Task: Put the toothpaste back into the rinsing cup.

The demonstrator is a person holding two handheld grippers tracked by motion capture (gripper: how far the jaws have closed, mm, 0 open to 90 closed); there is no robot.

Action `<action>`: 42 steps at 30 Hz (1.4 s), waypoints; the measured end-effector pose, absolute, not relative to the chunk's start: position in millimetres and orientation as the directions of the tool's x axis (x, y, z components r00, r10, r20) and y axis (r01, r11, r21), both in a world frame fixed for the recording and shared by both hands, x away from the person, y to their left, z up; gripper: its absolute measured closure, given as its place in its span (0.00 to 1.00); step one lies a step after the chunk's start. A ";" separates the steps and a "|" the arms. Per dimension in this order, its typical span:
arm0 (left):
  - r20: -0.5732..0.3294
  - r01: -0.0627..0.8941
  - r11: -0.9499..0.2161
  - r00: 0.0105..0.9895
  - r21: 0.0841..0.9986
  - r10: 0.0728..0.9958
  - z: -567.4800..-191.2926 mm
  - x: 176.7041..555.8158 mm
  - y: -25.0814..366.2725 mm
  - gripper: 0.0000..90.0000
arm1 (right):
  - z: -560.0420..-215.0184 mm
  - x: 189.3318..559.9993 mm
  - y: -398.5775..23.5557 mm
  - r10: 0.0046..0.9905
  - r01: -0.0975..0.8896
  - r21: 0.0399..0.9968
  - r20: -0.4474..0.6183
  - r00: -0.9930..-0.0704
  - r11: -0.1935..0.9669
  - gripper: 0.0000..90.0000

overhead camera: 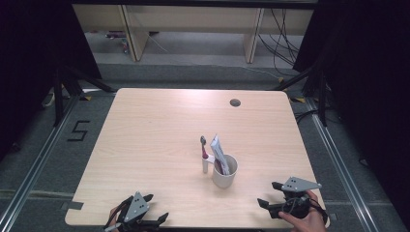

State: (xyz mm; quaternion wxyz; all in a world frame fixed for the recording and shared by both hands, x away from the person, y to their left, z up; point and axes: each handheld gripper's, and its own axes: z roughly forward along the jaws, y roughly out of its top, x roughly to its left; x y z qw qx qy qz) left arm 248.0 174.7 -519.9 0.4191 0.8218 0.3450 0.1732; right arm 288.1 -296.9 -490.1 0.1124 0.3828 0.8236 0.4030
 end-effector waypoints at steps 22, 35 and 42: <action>0.001 0.421 -0.410 0.696 0.809 0.718 -520.3 247.6 169.3 0.19 | -496.5 268.9 -301.3 0.704 0.515 0.710 0.039 -0.709 0.479 0.19; 0.018 0.413 -0.427 0.702 0.805 0.712 -519.0 247.8 169.0 0.19 | -497.3 268.5 -299.0 0.683 0.488 0.700 0.001 -0.731 0.521 0.19; 0.016 0.415 -0.424 0.700 0.805 0.714 -519.1 247.8 168.7 0.19 | -497.3 267.6 -298.8 0.686 0.496 0.694 0.004 -0.728 0.522 0.19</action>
